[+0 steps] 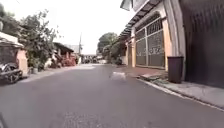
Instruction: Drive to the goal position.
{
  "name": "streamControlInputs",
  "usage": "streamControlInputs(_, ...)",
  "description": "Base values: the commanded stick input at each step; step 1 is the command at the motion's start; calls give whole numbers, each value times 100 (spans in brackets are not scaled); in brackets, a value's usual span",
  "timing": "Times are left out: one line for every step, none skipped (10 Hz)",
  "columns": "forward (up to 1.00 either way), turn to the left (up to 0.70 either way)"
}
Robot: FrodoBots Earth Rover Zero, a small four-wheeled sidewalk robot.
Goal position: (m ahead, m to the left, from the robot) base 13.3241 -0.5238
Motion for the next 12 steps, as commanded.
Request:
streamControlInputs(70, 0)
streamControlInputs(70, 0)
streamControlInputs(70, 0)
streamControlInputs(70, 0)
streamControlInputs(70, 0)
streamControlInputs(70, 0)
streamControlInputs(70, 0)
streamControlInputs(70, 0)
streamControlInputs(70, 0)
streamControlInputs(70, 0)
streamControlInputs(70, 0)
streamControlInputs(70, 0)
